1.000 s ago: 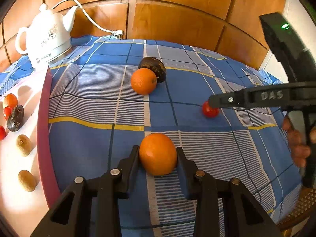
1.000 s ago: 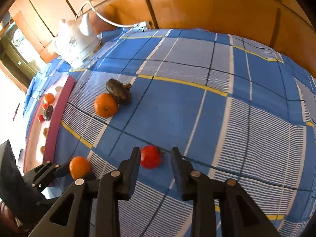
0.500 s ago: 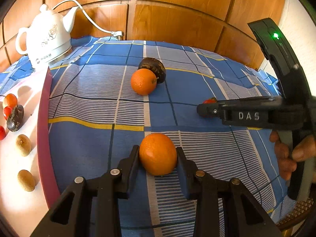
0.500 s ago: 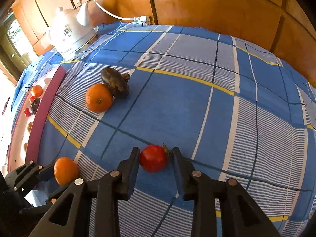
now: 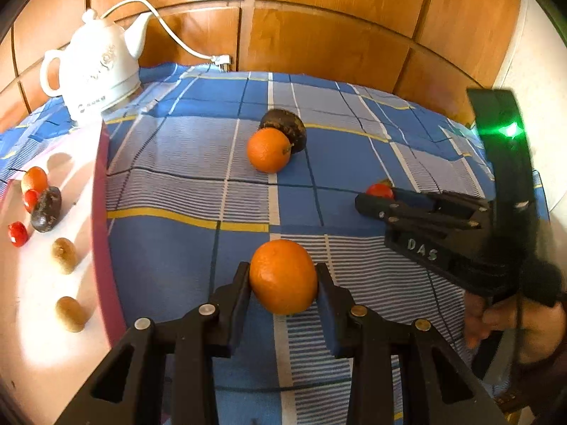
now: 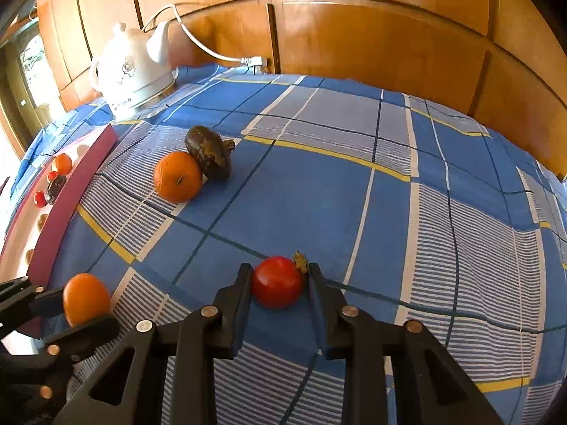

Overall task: Organize fruits
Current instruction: 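Carry the orange over the tray with the left gripper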

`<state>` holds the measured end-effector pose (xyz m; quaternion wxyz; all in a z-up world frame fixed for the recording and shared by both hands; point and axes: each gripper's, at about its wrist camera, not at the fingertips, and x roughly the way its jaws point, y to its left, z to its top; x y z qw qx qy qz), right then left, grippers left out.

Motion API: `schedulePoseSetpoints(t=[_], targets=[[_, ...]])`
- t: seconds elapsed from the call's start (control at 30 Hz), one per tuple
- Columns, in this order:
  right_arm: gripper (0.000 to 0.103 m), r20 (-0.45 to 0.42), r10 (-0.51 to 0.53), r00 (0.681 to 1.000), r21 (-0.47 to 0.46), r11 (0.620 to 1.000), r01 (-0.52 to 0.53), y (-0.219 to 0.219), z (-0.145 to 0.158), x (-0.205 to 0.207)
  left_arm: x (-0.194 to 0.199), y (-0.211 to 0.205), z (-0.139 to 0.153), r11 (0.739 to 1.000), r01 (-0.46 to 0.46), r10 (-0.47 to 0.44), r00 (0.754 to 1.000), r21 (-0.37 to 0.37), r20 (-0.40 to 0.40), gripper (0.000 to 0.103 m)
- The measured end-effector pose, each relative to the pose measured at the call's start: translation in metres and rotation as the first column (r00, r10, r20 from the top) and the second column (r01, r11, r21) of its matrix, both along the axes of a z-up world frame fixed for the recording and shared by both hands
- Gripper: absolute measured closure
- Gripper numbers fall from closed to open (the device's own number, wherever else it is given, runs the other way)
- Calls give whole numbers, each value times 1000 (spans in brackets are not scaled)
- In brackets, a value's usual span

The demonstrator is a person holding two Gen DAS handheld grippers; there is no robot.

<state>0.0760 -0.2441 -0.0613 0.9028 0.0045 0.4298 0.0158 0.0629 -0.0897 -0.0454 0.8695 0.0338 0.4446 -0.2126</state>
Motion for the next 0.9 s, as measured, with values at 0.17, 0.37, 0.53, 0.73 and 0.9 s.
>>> schedulePoseSetpoints(t=[0.17, 0.37, 0.53, 0.73, 0.9], targets=[[72, 15, -6, 1000, 4, 1000, 6, 0, -1, -2, -6, 3, 16, 1000, -8, 8, 999, -9, 35, 68], [72, 25, -7, 1000, 0, 1000, 7, 1, -2, -3, -14, 11, 34, 1000, -20, 21, 996, -11, 82, 68], [72, 28, -8, 1000, 0, 1000, 8, 1, -2, -5, -16, 20, 46, 999, -37, 38, 994, -13, 107, 68], [72, 29, -8, 1000, -5, 1000, 8, 1, -2, -5, -14, 35, 57, 997, -74, 74, 989, -9, 125, 68], [72, 30, -8, 1000, -5, 1000, 8, 2, -2, -5, -9, 51, 61, 993, -116, 116, 985, -7, 131, 68]])
